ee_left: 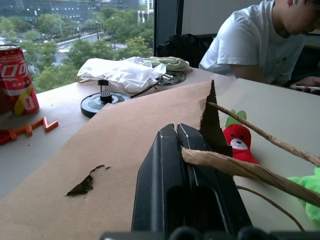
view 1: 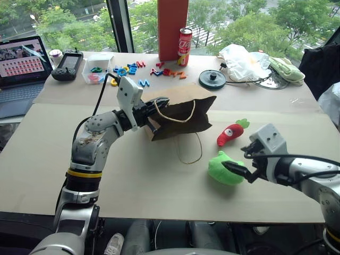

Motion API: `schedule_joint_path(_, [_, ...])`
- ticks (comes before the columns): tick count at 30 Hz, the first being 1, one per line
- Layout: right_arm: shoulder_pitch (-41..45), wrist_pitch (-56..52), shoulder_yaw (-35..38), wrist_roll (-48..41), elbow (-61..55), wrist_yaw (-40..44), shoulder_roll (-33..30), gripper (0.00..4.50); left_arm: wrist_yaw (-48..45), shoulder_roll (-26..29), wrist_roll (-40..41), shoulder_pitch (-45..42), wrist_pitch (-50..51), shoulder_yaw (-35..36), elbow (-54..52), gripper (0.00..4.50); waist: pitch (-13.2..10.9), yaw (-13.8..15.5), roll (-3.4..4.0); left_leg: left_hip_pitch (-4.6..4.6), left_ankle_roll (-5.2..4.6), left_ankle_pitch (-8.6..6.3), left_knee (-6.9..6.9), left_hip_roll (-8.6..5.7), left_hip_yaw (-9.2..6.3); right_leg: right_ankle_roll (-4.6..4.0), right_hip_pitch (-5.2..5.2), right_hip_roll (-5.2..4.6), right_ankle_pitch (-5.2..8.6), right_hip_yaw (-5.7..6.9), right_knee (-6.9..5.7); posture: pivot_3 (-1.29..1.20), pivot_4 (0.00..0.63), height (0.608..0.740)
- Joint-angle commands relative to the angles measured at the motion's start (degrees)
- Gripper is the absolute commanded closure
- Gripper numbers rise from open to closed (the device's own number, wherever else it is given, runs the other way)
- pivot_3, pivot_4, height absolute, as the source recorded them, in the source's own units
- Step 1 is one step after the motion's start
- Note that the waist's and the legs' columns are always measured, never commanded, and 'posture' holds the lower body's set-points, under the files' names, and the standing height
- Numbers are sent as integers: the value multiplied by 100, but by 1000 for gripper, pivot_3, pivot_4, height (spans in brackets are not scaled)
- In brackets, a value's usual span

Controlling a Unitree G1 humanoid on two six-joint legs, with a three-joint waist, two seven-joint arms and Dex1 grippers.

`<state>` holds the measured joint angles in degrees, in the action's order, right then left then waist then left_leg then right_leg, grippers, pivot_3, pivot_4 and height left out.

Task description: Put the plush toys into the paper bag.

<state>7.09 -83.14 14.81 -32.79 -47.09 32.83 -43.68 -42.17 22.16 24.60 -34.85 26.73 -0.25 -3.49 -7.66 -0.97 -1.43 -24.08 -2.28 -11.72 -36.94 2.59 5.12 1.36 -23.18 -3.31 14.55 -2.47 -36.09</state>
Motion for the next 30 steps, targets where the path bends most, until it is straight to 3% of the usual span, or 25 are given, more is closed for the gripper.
schedule_joint_path(1, [-191, 269, -247, 88, 60, -176, 12, 23, -12, 19, -21, -55, -114, 32, -102, 4500, 0, 16, 0, 2, 0, 0, -1, 0, -3, 0, 4, 1, 0, 4, 0, 0, 150, 739])
schedule_joint_path(12, [-231, 680, -737, 284, 505, -618, 278, 23, -34, 97, -30, -30, -113, 36, -135, 4500, 0, 29, 0, -2, 0, 0, -1, -3, -5, 3, 2, -1, 2, 5, 3, 0, 150, 739])
schedule_joint_path(15, [-219, 721, -790, 291, 466, -642, 256, 739, -41, 104, -34, -48, -118, 29, -115, 4500, 0, 29, 0, -2, 0, 0, -2, -3, -5, 3, 2, -1, 2, 5, 2, 0, 150, 739])
schedule_joint_path(23, [-175, 855, -916, 308, 331, -699, 186, 3395, -46, 85, -55, -70, -142, 10, -84, 4500, 0, 25, 0, -1, 0, 0, -2, -3, -5, 3, 2, 1, 2, 5, 2, 0, 150, 739])
schedule_joint_path(30, [153, 1458, -527, 120, -199, -415, 61, 3395, -45, 29, -46, -107, -133, 18, -24, 4500, 0, 28, 0, -2, 0, 0, -2, -3, -5, 3, 0, 0, 2, 5, 2, 0, 150, 739])
